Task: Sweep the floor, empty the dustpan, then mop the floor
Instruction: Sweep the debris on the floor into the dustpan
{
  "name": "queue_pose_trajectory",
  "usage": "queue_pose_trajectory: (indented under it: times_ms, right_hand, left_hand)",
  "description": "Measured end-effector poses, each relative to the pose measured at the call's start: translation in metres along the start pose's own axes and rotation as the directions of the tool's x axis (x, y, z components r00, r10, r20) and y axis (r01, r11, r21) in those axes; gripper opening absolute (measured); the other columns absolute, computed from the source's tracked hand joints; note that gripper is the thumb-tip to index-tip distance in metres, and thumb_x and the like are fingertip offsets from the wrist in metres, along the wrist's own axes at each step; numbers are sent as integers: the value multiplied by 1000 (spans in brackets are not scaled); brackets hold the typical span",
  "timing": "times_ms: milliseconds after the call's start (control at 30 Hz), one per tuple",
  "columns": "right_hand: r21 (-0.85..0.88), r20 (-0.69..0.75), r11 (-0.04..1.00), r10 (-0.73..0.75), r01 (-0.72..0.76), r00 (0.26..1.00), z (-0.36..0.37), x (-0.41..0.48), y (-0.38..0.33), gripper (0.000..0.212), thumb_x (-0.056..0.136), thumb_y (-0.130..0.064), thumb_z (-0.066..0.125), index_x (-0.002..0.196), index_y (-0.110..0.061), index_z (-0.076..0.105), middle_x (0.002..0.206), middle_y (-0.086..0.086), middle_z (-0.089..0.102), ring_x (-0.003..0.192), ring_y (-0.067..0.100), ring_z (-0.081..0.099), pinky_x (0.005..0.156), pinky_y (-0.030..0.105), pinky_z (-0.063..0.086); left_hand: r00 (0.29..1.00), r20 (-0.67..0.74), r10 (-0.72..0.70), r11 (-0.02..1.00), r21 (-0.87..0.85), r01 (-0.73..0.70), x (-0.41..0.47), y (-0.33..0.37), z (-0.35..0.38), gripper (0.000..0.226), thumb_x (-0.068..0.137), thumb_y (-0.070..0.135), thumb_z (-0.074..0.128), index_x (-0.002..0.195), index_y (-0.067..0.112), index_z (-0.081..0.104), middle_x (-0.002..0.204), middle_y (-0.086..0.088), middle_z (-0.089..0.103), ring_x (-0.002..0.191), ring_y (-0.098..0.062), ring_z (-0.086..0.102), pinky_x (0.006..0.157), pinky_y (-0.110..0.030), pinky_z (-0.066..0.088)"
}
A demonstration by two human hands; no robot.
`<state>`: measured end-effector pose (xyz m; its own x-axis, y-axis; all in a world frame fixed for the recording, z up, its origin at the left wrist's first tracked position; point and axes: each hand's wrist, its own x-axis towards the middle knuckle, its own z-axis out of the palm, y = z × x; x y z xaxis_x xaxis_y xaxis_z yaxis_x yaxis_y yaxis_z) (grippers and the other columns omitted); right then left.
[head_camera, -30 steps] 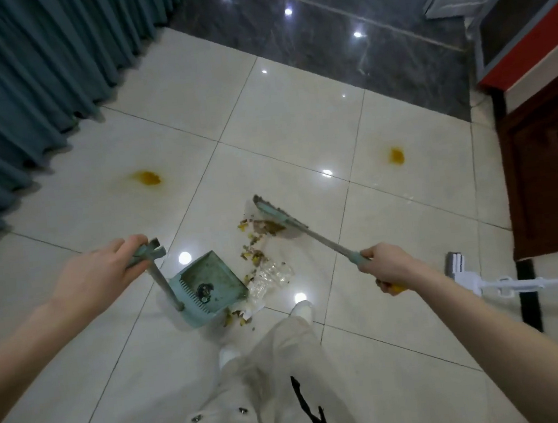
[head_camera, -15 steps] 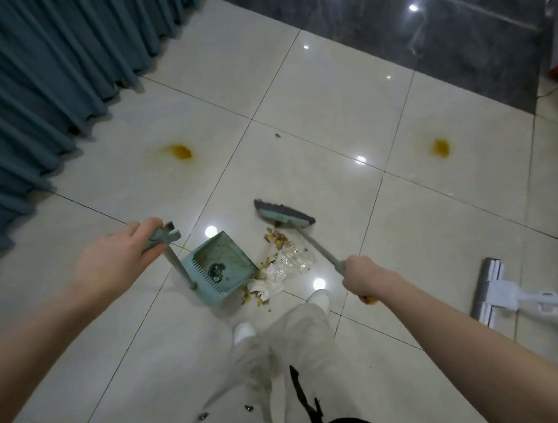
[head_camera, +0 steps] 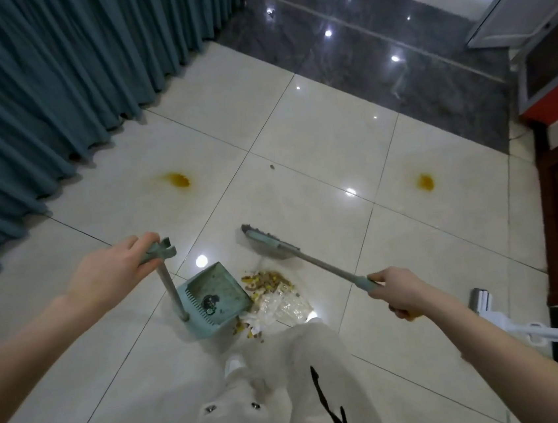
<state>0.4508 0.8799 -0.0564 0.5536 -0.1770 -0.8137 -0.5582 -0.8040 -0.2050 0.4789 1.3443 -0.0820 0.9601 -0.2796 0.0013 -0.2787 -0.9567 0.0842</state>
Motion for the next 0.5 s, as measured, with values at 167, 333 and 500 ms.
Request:
queue_pose_trajectory:
  times_ms: [167,333,500]
  right_hand:
    - [44,-110,999,-18,23,994,-40,69,-39,24,98,-15,48,119,-9,60,64,9,48,44,20,45,39,23,39]
    - [33,-178,999,-27,33,984,-104,169,-84,22,98,-15,49,105,2,60,76,14,53,53,25,52,45,27,45]
    - [-80,-208,995,-78,62,975,-170,261,-123,26,96,-13,45,72,-3,48,65,12,52,55,27,55,52,31,48]
  left_hand:
    - [995,38,-96,995,-11,96,13,10,-4,33,88,42,58,115,24,50,92,-2,64,54,-22,52,44,-22,30]
    - [991,22,-134,987,-90,135,32,27,-16,36,83,19,70,114,11,54,83,-9,66,46,-14,49,37,-23,40]
    - [958,2,-288,956,-53,288,54,40,-8,41,77,17,75,113,10,56,83,-11,66,43,-23,54,38,-26,44]
